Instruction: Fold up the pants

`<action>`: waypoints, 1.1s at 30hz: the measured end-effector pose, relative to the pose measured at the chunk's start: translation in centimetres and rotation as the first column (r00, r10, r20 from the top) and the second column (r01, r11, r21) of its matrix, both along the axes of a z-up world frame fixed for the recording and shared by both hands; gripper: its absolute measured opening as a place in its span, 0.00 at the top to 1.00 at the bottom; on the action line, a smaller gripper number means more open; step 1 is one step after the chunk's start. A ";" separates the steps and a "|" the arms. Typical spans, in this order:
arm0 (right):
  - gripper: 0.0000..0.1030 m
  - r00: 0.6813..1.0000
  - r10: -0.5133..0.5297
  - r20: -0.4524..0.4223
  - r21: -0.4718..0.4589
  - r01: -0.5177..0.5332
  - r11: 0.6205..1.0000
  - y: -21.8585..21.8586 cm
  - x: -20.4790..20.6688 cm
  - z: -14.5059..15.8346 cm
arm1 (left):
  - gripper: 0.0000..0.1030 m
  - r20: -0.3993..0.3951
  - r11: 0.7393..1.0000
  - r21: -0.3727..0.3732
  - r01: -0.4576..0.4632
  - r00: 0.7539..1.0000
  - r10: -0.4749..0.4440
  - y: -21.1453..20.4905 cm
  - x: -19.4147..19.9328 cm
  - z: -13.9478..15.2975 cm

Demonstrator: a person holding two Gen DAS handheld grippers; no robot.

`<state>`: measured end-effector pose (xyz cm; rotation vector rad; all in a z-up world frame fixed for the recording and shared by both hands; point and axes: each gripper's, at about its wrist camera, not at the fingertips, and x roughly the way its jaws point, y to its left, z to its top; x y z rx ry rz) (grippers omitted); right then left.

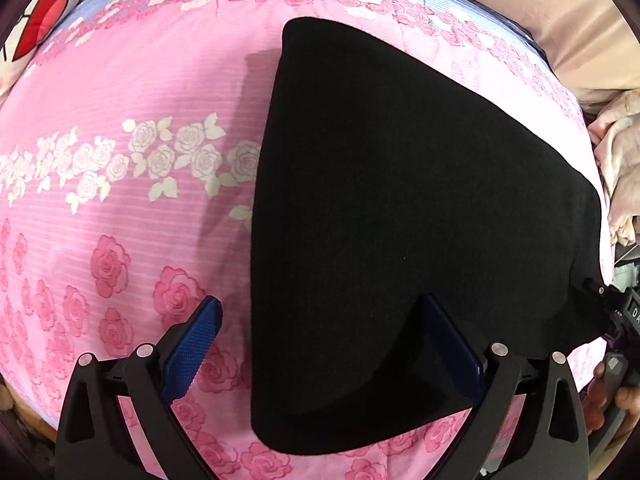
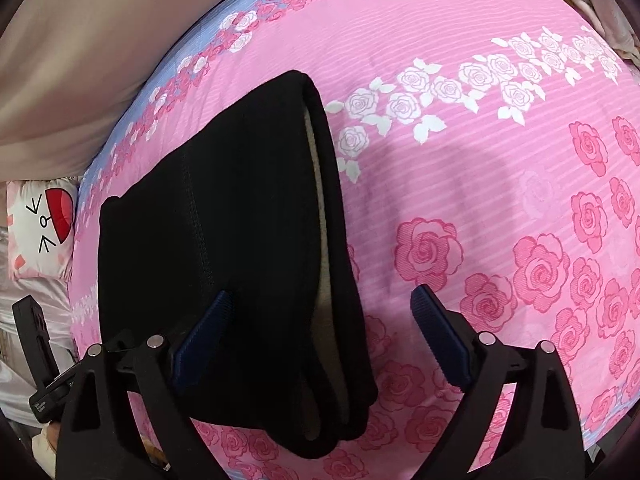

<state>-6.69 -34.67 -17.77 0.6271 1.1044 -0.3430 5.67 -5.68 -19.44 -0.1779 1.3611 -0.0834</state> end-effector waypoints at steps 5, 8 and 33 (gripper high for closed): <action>0.12 1.000 0.006 0.006 0.002 -0.006 1.000 0.0 -0.1 0.0 | 0.05 -0.015 0.999 -0.048 -0.022 1.000 0.022 -0.9 0.9 -1.1; 0.12 1.000 0.009 0.008 -0.001 -0.009 1.000 0.2 -0.1 0.0 | 0.05 -0.001 0.998 -0.051 -0.022 1.000 0.022 -0.9 1.1 -1.3; 0.27 0.994 0.103 0.038 0.017 -0.104 0.994 2.6 0.7 -0.3 | 0.21 0.025 0.984 -0.168 0.057 0.998 -0.054 -1.6 1.4 -0.6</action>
